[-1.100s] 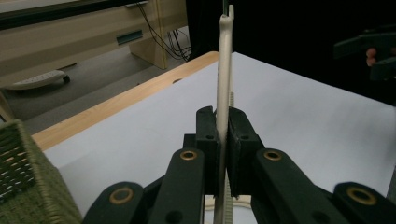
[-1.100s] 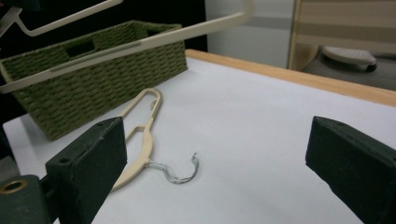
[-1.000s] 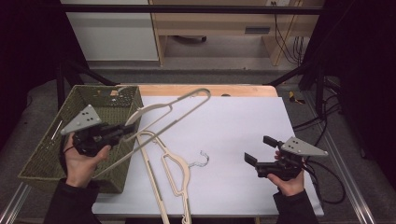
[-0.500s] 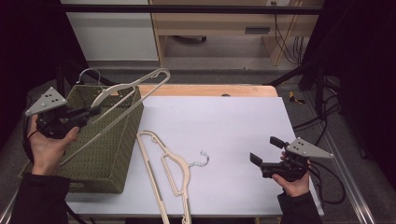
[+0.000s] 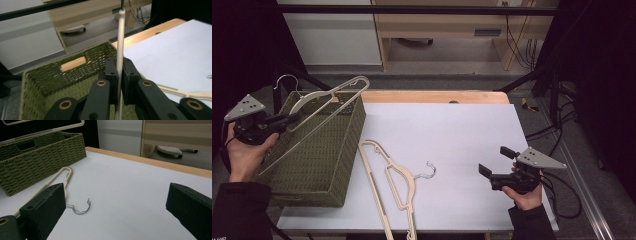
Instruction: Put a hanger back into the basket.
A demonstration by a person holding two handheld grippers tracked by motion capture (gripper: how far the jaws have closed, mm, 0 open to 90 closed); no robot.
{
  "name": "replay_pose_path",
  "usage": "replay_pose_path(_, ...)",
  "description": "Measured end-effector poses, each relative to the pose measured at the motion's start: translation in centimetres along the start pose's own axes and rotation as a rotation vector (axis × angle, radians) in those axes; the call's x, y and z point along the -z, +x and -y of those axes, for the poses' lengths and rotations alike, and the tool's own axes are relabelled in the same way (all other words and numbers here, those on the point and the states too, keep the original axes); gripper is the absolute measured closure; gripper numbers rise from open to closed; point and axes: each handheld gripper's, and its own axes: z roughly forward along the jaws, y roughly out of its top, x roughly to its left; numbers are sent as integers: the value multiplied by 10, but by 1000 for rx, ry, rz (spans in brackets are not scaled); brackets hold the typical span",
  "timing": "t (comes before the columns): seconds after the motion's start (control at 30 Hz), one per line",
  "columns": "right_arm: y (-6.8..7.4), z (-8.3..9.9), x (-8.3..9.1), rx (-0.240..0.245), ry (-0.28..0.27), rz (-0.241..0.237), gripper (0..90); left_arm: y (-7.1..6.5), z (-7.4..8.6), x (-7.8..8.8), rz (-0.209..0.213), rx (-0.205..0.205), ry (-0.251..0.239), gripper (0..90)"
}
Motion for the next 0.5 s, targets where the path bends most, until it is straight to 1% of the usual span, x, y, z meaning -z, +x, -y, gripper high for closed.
replay_pose_path(0.1,0,0,-1,2,2,-1,31,9,8,0,-21,5,19,843)
replay_pose_path(0.17,1,0,-1,-6,3,-1,30,15,14,0,-27,15,29,843)
replay_pose_path(0.3,0,0,-1,-1,3,-2,30,25,25,2,-38,25,42,843)
replay_pose_path(0.37,0,0,-1,-2,3,-2,30,28,30,2,-43,23,59,843)
replay_pose_path(0.43,1,0,-1,-9,5,-3,31,29,34,3,-50,15,77,843)
replay_pose_path(0.5,1,1,-2,-5,9,-6,31,30,38,3,-57,5,98,843)
